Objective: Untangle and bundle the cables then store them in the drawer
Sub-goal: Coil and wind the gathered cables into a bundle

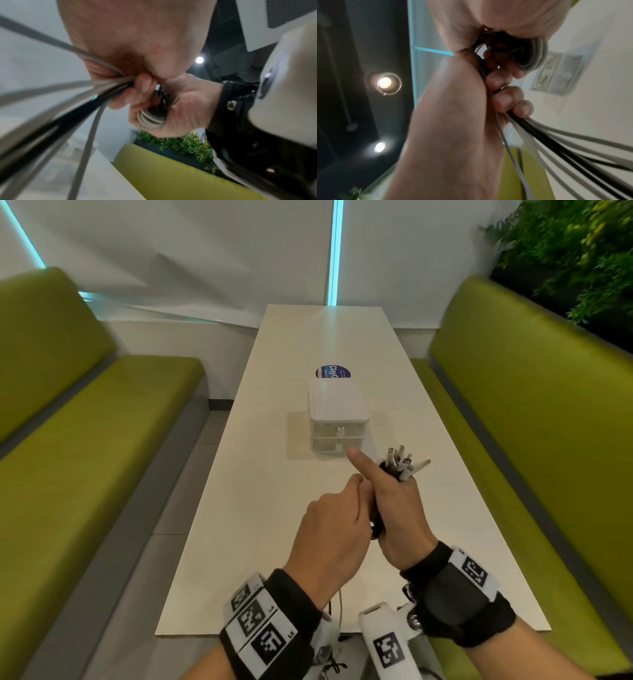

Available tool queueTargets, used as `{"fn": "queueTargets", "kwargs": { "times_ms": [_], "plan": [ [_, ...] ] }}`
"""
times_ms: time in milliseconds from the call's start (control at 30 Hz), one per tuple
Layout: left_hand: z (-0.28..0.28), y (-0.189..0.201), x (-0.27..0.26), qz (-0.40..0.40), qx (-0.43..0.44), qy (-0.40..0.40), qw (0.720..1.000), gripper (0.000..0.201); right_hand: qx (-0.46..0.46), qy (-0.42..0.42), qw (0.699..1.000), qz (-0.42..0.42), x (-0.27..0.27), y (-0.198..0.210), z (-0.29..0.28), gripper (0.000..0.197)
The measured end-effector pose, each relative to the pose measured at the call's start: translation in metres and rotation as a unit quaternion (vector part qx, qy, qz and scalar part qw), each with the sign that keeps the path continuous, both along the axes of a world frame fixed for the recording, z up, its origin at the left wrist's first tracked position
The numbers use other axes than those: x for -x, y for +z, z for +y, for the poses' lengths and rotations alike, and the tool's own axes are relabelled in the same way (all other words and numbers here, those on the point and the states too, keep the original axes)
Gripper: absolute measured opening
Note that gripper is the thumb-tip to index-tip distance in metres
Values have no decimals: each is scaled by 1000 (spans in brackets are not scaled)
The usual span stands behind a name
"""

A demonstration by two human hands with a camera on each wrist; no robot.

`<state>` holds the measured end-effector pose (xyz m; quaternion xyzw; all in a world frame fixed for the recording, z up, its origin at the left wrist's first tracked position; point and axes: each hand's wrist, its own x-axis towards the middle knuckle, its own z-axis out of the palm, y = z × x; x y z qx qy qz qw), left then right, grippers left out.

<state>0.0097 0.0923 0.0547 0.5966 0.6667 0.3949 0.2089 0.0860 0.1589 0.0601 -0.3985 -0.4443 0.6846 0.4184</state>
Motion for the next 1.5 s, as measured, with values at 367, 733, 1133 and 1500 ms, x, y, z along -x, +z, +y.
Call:
{"fn": "queueTargets", "kwargs": {
  "times_ms": [367, 733, 1133, 1500],
  "plan": [
    [4, 7, 0, 188, 70, -90, 975, 23, -50, 32, 995, -84, -7, 1, 8, 29],
    [-1, -38, 22, -269, 105, -125, 949, 47, -51, 19, 998, 22, 9, 25, 14, 40],
    [-24, -39, 36, -296, 132, -175, 930, 59, -21, 92, 993, 69, -4, 39, 11, 54],
    [-24, -7, 67, -218, 154, -228, 936, 56, -142, 185, 971, -60, -22, 48, 8, 34]
  ]
}}
